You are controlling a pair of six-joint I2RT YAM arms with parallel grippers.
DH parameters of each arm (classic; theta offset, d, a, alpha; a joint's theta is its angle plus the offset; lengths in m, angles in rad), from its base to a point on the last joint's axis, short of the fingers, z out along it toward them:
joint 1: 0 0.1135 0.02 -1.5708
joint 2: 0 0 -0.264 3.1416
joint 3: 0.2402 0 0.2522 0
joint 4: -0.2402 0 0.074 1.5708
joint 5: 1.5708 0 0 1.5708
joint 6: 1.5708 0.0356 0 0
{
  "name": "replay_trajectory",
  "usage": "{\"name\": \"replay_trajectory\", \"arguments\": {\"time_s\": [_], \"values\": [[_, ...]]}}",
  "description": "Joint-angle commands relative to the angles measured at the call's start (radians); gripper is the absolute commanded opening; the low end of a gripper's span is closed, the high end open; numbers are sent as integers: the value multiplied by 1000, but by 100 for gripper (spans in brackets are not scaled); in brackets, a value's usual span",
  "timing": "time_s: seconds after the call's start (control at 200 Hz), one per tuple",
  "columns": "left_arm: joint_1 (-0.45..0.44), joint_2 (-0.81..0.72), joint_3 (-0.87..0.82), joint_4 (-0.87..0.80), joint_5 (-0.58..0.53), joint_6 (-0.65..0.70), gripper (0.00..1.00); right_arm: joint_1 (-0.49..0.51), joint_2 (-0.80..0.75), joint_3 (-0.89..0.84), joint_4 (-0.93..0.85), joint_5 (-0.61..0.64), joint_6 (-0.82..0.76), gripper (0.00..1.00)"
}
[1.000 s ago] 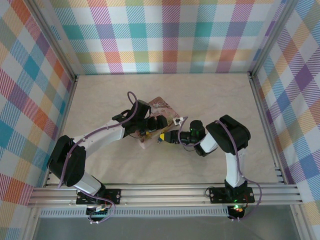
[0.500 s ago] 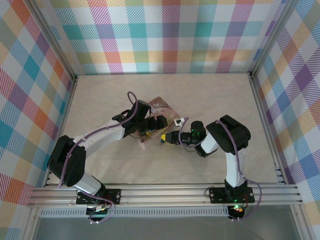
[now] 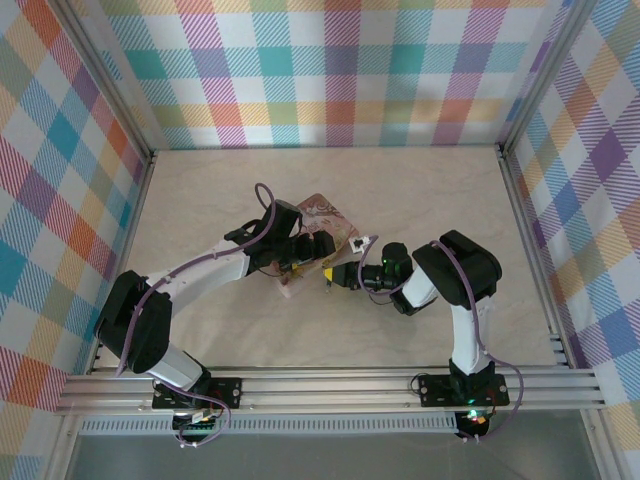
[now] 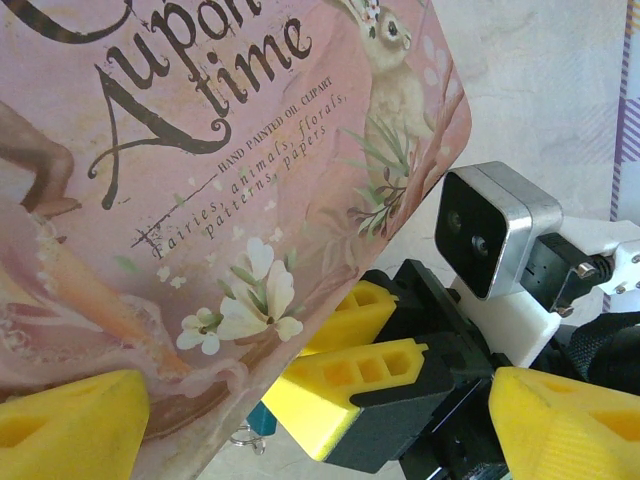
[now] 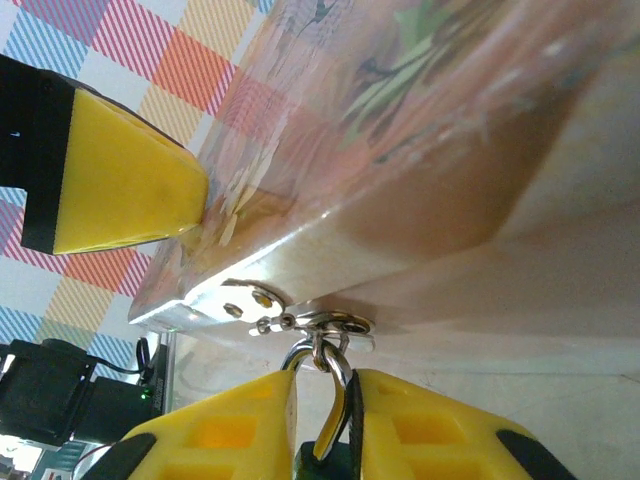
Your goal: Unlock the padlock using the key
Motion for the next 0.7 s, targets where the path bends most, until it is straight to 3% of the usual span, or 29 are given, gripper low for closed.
{"name": "replay_trajectory", "arguments": {"time_s": [0.0, 0.695], "values": [[-23, 8, -11, -70, 15, -12, 89, 12, -10, -7, 36, -45, -5, 18], [-25, 6, -22, -76, 15, -16, 89, -20, -13, -35, 80, 8, 68, 3]]}}
